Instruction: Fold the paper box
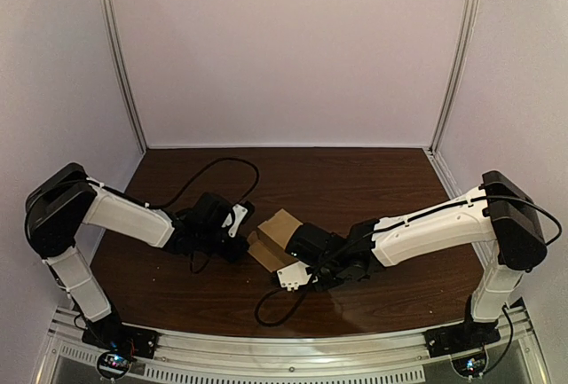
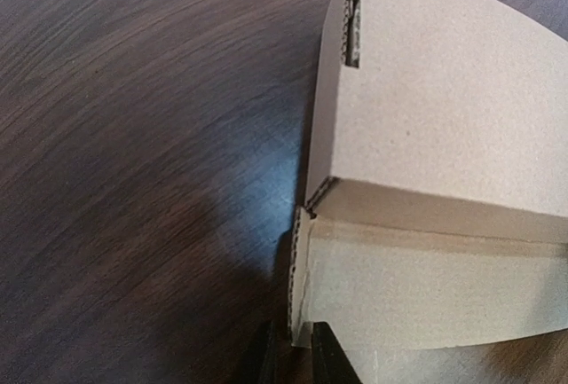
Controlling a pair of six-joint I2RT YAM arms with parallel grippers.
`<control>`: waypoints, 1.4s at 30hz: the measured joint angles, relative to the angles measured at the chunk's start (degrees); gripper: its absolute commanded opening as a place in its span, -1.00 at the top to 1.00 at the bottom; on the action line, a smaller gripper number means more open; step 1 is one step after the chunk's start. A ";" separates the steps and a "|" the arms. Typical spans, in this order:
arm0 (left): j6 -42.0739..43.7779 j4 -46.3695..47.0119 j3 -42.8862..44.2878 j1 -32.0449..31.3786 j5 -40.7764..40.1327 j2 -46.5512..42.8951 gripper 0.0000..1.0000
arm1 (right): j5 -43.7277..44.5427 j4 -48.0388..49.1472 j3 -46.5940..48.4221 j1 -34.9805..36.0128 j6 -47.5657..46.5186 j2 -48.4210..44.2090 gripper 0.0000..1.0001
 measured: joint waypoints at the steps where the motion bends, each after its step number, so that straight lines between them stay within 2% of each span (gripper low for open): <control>1: -0.09 0.07 -0.33 0.00 -0.02 -0.22 0.74 | 0.00 0.00 0.00 0.00 -0.02 0.00 0.22; 14: -0.74 2.05 -0.76 0.44 0.68 0.68 1.00 | 0.02 -0.04 0.13 0.00 0.28 0.11 0.23; 25: -0.50 1.60 -0.44 1.11 3.21 0.70 1.00 | -0.02 -0.13 0.28 0.00 0.52 0.20 0.23; 35: 1.46 -5.42 3.87 1.18 3.61 0.85 1.00 | -0.02 -0.28 0.37 0.00 0.52 0.22 0.23; 42: 2.54 -4.22 3.21 1.36 4.13 0.83 1.00 | -0.02 -0.33 0.39 0.00 0.55 0.26 0.23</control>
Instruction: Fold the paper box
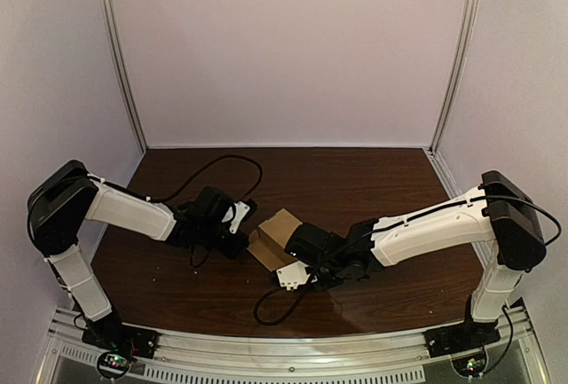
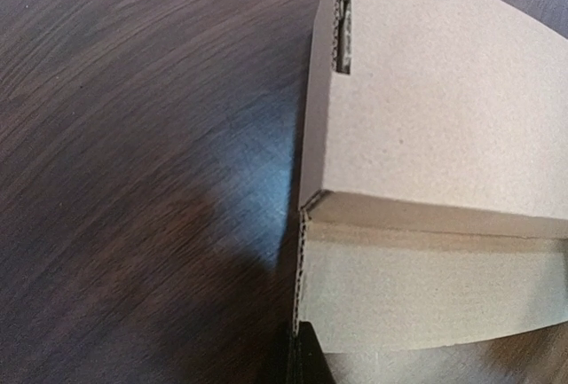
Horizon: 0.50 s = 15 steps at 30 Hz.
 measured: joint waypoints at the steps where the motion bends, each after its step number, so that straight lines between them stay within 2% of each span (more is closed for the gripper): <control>1: 0.24 0.74 -0.50 0.04 0.07 0.00 1.00 | 0.00 0.00 0.00 0.00 0.02 0.00 0.23; 7: 1.22 5.49 -3.21 0.09 0.20 -0.02 0.94 | -0.02 -0.15 0.13 0.00 0.02 0.07 0.23; 10: 1.29 6.43 -3.56 0.09 0.13 -0.02 0.84 | 0.00 -0.48 0.37 0.00 0.04 0.15 0.23; 15: 1.42 8.11 -3.58 0.07 0.42 -0.04 0.83 | 0.00 -0.68 0.55 0.00 0.04 0.31 0.23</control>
